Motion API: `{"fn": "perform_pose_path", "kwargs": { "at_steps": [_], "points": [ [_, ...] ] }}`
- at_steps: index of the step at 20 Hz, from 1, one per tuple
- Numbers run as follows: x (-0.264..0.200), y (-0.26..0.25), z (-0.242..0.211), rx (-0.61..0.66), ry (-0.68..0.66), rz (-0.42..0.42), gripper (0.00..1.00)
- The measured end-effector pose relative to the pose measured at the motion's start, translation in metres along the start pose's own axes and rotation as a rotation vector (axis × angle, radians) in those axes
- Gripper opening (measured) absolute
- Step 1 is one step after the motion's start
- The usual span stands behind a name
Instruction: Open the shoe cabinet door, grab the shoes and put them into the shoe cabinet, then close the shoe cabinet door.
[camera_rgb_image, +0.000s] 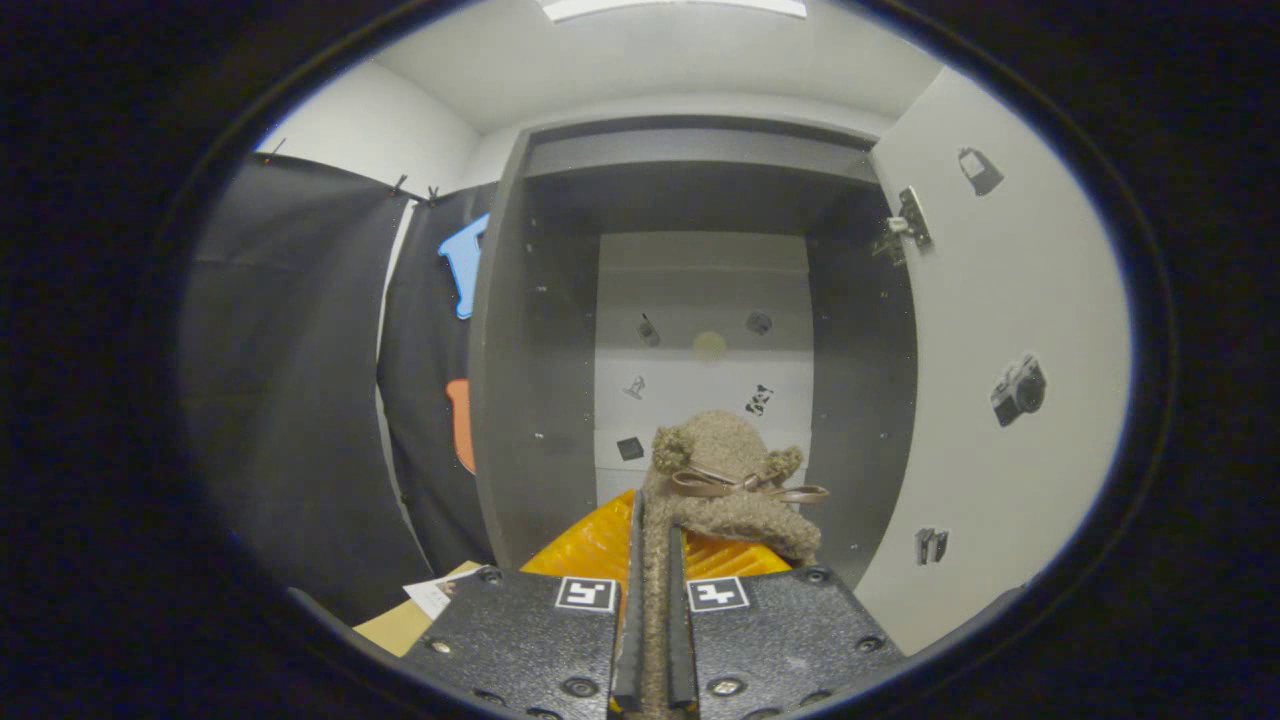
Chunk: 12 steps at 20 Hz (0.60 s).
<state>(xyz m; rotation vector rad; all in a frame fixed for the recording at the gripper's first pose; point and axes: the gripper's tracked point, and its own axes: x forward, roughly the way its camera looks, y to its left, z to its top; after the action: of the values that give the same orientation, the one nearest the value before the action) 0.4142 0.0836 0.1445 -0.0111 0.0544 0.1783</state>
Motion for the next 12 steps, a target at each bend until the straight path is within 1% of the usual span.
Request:
{"fn": "perform_pose_path", "kwargs": {
  "at_steps": [5,9,12],
  "points": [
    [0.076,-0.037,-0.039,0.008,0.089,-0.053,0.13],
    [0.143,-0.071,-0.088,-0.022,0.175,-0.100,0.13],
    [0.183,-0.087,-0.129,-0.057,0.256,-0.124,0.13]
  ]
}}
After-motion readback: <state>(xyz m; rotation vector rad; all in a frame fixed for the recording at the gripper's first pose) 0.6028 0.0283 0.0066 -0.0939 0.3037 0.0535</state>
